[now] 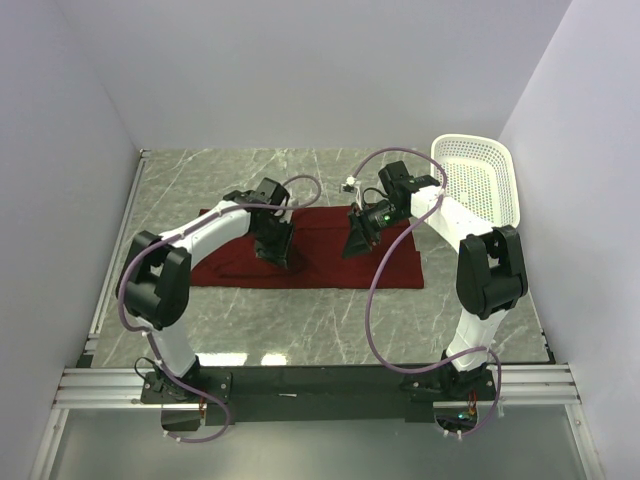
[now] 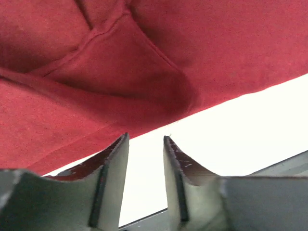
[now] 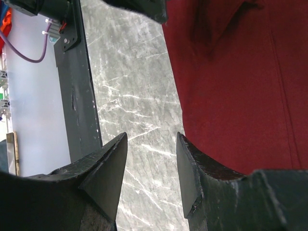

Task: Fold and stack the t-shirts
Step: Fold the tshirt

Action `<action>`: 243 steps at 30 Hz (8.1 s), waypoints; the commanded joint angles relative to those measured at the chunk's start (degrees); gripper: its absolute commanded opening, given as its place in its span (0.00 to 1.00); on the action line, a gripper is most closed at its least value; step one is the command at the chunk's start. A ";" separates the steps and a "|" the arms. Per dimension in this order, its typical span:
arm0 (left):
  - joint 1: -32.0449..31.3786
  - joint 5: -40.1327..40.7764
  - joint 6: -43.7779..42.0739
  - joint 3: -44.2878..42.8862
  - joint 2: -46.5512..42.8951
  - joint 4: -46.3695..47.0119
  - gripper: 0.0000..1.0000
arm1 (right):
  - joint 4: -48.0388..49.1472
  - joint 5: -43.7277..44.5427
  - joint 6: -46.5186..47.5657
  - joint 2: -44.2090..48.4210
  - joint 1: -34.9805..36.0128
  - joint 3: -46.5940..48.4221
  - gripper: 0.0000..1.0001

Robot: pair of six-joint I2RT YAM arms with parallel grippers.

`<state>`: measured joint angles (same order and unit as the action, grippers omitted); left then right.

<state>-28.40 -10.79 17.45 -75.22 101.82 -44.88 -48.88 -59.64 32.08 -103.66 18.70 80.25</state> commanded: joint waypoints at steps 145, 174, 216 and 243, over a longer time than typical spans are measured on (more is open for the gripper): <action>17.59 22.21 -5.50 -29.54 20.61 13.69 0.00 | -7.01 -5.67 6.16 -1.46 -4.46 4.13 0.52; 16.10 7.92 -4.62 -31.39 13.50 14.04 0.54 | -6.93 -5.49 6.16 -1.64 -4.46 3.86 0.52; -0.78 24.41 -4.09 -30.07 25.88 9.03 0.38 | -9.04 -6.37 7.74 -2.43 -5.08 4.48 0.52; -0.86 21.34 -2.95 -29.98 21.93 11.83 0.01 | -9.83 -6.81 8.35 -2.52 -5.60 4.65 0.52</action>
<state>-28.93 12.49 13.30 -103.24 128.40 -35.33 -57.91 -64.66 39.33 -106.02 13.80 82.50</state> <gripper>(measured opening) 0.013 0.523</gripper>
